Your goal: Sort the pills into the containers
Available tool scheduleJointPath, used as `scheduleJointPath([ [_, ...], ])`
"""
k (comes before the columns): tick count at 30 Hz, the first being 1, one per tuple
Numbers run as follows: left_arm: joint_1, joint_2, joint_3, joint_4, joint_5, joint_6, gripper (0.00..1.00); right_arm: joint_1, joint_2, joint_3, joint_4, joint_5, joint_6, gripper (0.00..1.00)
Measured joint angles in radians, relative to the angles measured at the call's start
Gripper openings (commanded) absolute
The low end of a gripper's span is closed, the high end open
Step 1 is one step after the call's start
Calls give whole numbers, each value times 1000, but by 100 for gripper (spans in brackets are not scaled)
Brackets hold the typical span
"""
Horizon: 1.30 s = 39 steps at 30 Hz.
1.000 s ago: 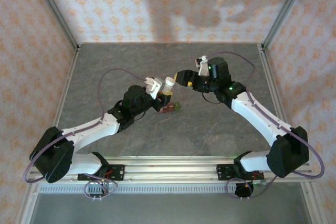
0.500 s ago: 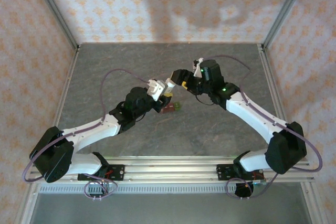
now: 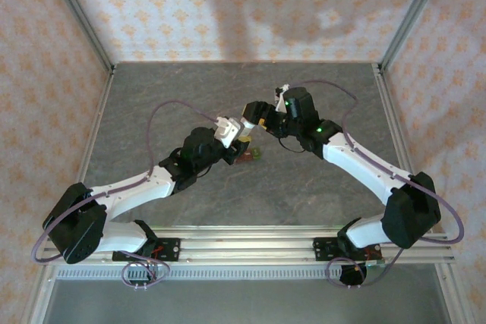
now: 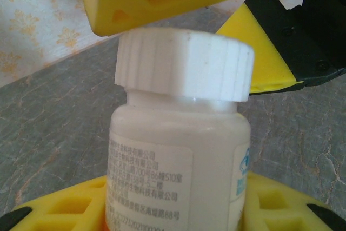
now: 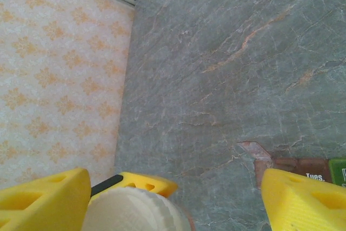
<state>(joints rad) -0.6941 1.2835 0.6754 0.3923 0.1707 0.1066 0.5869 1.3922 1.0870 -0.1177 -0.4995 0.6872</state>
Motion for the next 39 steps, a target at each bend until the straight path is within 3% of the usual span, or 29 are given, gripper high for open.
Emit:
scheduleJointPath([
  [12, 0, 8, 0, 1, 0, 0, 0, 21, 0, 3, 14, -14, 9, 69],
  [23, 0, 13, 0, -1, 0, -4, 0, 32, 0, -21, 58, -31, 3, 39],
  [29, 0, 9, 0, -2, 30, -35, 0, 20, -9, -23, 59, -58, -101, 37],
  [39, 3, -23, 1, -16, 191, -131, 0, -100, -37, -67, 89, -395, -322, 42],
])
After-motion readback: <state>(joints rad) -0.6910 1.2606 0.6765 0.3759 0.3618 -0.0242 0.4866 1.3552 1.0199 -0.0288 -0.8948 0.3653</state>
